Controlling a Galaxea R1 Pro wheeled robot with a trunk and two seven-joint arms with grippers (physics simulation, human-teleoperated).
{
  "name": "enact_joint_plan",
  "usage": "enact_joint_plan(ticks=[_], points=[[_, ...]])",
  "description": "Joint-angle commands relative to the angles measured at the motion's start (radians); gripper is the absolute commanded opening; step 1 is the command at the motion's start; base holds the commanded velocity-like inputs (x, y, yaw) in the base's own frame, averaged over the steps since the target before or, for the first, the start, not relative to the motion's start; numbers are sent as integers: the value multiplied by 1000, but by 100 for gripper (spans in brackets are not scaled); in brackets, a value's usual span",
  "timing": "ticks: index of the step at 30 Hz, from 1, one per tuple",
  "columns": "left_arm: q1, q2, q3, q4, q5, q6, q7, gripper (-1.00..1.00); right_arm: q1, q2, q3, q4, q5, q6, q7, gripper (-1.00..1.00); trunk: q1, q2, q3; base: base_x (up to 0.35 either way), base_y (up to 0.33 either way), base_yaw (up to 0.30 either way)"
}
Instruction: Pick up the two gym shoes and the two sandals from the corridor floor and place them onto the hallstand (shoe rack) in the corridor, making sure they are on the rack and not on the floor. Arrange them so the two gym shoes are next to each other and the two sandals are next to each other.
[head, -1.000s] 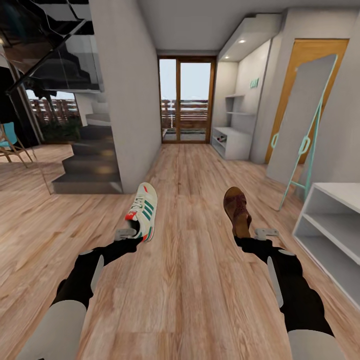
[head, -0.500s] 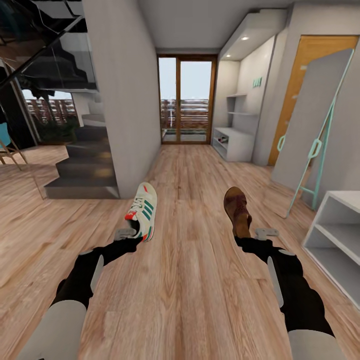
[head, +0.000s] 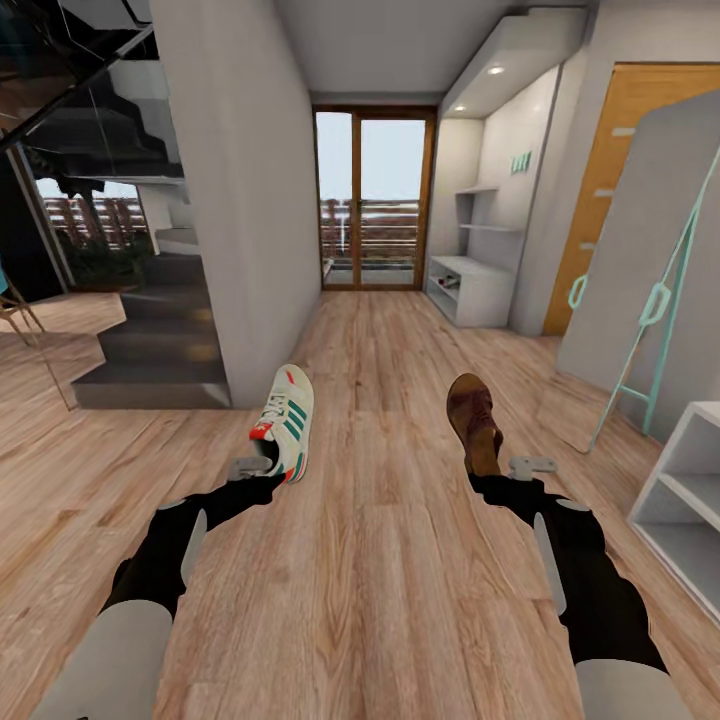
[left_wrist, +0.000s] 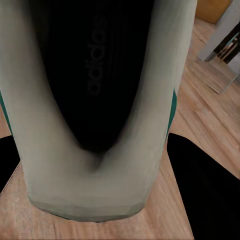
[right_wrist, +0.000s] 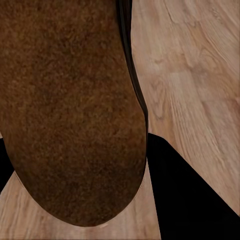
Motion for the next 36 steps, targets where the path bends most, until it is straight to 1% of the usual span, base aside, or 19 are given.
enact_joint_plan(ticks=[1, 13, 36], points=[[-1, -1, 6, -2, -8, 5, -10, -100, -1, 1, -3, -1, 7, 5, 8, -100, 0, 0, -1, 349, 0, 0], [-1, -2, 6, -2, -8, 5, -10, -100, -1, 1, -3, -1, 7, 5, 8, -100, 0, 0, 6, 349, 0, 0], [-1, -2, 6, -2, -7, 5, -10, -100, -1, 0, -3, -1, 7, 5, 9, -100, 0, 0, 6, 349, 0, 0]])
